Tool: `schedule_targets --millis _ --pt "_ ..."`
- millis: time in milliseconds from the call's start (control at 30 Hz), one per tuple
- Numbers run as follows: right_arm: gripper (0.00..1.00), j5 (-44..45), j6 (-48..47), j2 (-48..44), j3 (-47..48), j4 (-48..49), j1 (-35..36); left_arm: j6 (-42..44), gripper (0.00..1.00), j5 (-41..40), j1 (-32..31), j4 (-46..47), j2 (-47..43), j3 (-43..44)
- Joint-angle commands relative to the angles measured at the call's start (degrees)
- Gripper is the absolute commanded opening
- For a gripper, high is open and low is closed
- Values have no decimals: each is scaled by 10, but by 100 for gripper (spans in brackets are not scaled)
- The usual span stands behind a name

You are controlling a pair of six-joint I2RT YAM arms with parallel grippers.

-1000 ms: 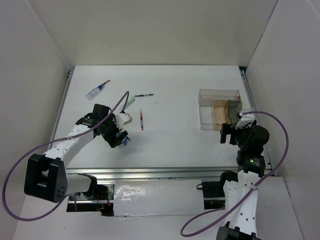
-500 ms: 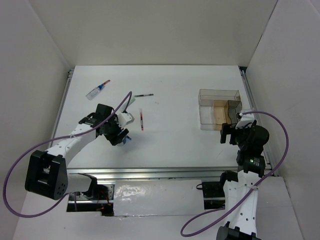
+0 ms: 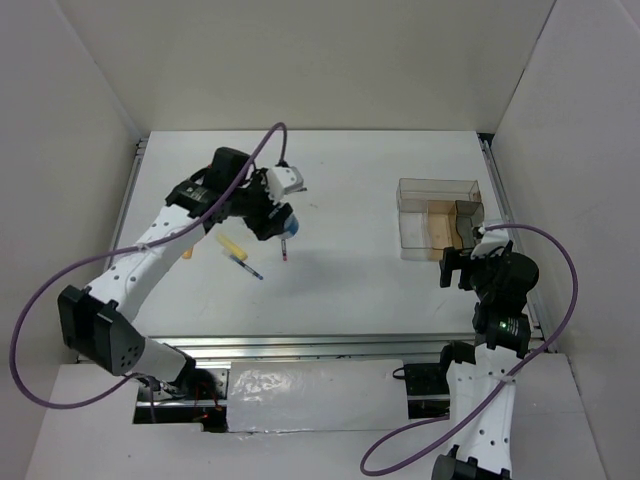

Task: Sort the stationery into containers
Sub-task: Pick up the stationery from the center of the board, then place the stationery at the center of the board, then pick up the stationery from the center of the board.

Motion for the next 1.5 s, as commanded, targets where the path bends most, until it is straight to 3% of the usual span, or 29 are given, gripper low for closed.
schedule_targets --millis 0,167,500,567,700,767,967,1100,1200,1367,1467 --pt "100 -5 12 -8 28 3 -3 -48 37 21 -60 2 64 40" --pt "100 -10 9 -8 38 -5 -3 -99 33 -9 -136 18 192 101" --pt "100 -16 11 3 45 -13 -7 -152 33 -67 -186 18 366 233" --pt "100 -23 6 4 47 -19 -6 -158 37 -79 -193 18 383 244" --pt "100 -49 7 0 58 -32 -6 -182 72 -87 -195 11 391 244" --pt "100 -55 7 8 70 -44 -5 -181 99 -70 -195 13 376 227" --pt "100 -81 -14 63 134 -77 -6 -186 99 -56 -191 36 279 181" --pt "100 -85 -27 110 191 -93 25 -200 99 -47 -144 44 164 150" --pt "100 52 -19 160 208 -89 191 -205 99 -51 -74 58 79 101" --pt "100 61 -42 254 237 -82 308 -216 99 -58 55 54 -51 -16" --pt "100 88 -58 300 248 -53 383 -212 99 -78 101 75 -133 -110"
